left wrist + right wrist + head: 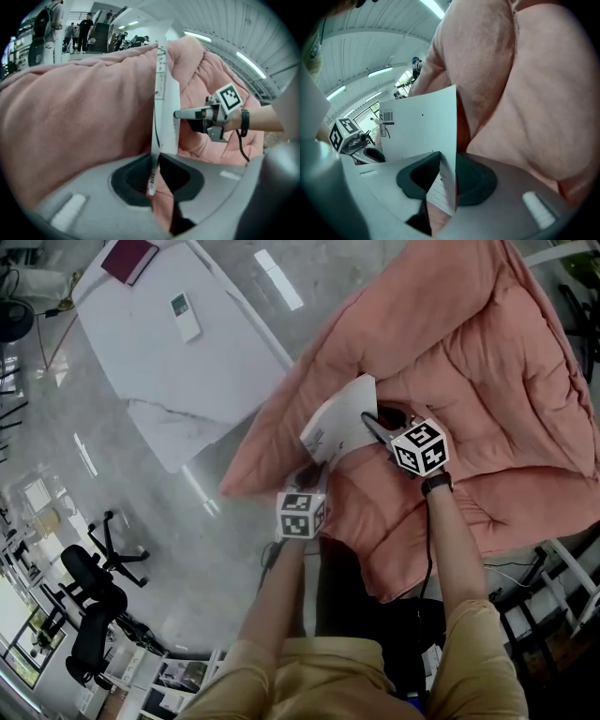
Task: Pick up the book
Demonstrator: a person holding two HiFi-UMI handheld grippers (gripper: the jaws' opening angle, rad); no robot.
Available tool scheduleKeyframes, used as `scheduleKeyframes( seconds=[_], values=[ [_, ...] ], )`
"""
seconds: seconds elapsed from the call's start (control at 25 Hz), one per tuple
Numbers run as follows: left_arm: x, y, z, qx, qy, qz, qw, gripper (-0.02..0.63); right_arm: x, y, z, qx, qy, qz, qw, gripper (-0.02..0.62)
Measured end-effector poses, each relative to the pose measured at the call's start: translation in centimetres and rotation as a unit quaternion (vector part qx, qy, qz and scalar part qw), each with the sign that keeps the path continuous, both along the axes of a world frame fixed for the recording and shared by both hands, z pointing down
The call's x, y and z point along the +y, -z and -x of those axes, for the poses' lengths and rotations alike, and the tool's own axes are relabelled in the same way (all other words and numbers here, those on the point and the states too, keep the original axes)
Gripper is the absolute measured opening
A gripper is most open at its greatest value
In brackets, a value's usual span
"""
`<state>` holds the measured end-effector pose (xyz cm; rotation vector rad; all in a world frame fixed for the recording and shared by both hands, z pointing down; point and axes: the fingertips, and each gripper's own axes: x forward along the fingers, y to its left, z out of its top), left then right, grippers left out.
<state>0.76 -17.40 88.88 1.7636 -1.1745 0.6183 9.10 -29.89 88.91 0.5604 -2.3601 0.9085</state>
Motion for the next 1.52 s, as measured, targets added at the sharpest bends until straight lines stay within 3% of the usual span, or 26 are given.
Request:
scheduleKeyframes(
  seconds=[0.44,0.64,0.76,0.88,1.08,1.28,1.52],
  values=[
    [4.4,8.7,-0.7,0.029,-0.038,-0.034,0.9983,0.04,7.4,6.7,-3.0,-0.005,-0.111,0.004,0.994,0.069],
    [5.5,15.0,0.8,0.032,-0.067,-0.076,0.9944,0.04,11.2,13.8,-3.1,-0.02,-0.196,-0.019,0.98,0.057],
    [5.6,19.8,0.9,0.042,-0.097,-0.117,0.9876,0.038,12.9,19.5,-3.6,-0.025,-0.249,-0.054,0.967,0.054],
    [5.8,25.2,0.5,0.059,-0.135,-0.167,0.9748,0.038,14.6,25.9,-4.5,-0.029,-0.294,-0.104,0.95,0.054],
    [7.5,35.0,-0.2,0.081,-0.194,-0.25,0.945,0.038,18.3,36.8,-5.7,-0.035,-0.347,-0.19,0.918,0.052],
    [9.9,44.3,-1.0,0.086,-0.22,-0.326,0.9152,0.04,22.9,47.0,-6.6,-0.028,-0.404,-0.264,0.875,0.054],
    [14.1,53.4,-2.2,0.125,-0.236,-0.378,0.8864,0.04,29.2,57.5,-7.2,-0.019,-0.457,-0.328,0.827,0.054]
  ],
)
